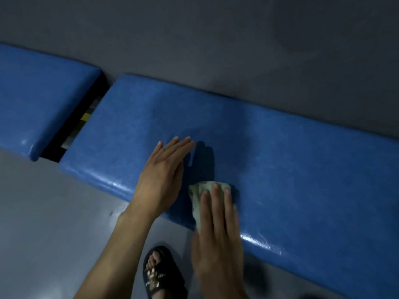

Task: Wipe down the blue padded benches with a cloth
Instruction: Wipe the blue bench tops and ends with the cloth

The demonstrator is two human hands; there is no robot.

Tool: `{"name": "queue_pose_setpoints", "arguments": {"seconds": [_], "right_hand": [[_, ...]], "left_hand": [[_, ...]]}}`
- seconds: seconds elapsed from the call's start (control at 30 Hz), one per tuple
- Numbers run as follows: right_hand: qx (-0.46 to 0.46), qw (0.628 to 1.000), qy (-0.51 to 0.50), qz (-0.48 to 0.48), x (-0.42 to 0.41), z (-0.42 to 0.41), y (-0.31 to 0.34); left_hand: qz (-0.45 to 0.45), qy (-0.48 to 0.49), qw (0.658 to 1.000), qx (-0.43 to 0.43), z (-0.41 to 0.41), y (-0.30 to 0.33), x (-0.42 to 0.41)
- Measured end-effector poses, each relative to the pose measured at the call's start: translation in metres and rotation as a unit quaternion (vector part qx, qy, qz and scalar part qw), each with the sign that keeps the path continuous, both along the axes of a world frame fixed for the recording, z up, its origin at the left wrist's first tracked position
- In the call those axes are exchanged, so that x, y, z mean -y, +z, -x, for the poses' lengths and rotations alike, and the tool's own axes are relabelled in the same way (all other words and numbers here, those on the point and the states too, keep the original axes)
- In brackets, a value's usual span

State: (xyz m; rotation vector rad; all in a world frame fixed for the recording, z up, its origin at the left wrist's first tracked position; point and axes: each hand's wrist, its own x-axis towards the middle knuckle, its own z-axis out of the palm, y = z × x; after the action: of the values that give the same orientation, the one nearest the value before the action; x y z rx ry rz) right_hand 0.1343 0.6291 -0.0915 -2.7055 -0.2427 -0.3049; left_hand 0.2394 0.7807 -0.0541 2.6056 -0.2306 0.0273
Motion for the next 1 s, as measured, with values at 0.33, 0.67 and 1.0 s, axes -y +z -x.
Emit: {"name": "queue_pose_setpoints", "arguments": {"seconds": [0.33,0.67,1.0], "right_hand": [[-0.054,0.998,0.001,0.025,0.081,0.009,0.018],[-0.118,0.991,0.004,0.062,0.088,0.024,0.024],[-0.154,0.983,-0.084,0.049,0.062,0.023,0.028]], "left_hand": [[-0.029,0.000,0.996,-0.088,0.039,0.016,-0.026],[-0.055,0.011,0.989,-0.135,0.073,0.028,-0.036],[-0.039,0.000,0.987,-0.155,0.083,0.034,-0.058]]}}
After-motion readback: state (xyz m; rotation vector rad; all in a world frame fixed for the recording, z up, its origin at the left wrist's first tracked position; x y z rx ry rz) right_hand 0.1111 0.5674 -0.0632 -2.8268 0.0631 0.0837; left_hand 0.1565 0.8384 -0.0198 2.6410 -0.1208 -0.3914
